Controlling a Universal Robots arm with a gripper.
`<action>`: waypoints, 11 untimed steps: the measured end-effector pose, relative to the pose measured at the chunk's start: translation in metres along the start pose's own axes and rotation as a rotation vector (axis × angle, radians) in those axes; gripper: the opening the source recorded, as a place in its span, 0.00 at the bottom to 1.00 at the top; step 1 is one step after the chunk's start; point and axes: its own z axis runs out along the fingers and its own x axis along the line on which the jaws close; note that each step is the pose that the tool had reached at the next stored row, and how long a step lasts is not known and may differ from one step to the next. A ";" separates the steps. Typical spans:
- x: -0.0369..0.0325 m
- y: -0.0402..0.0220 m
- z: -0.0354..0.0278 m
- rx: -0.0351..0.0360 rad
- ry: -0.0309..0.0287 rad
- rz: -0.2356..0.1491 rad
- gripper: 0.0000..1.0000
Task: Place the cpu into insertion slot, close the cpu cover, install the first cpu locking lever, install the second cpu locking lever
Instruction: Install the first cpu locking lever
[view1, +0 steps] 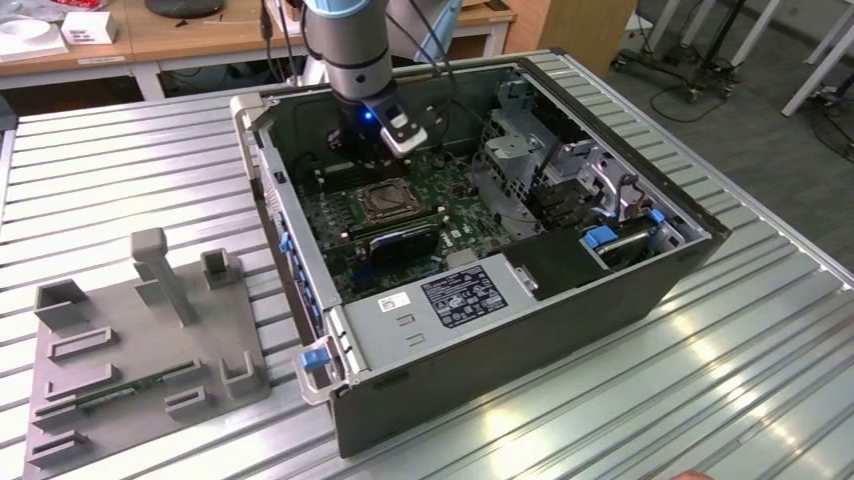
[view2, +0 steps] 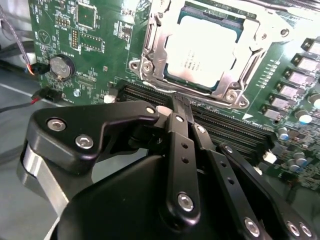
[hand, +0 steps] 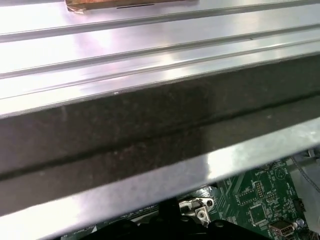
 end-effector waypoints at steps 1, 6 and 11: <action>-0.0002 0.0002 -0.0010 0.0001 0.0030 -0.003 0.10; -0.0015 0.0015 -0.0082 0.0006 0.0117 -0.011 0.10; -0.0017 0.0016 -0.0091 0.0259 0.0399 -0.018 0.10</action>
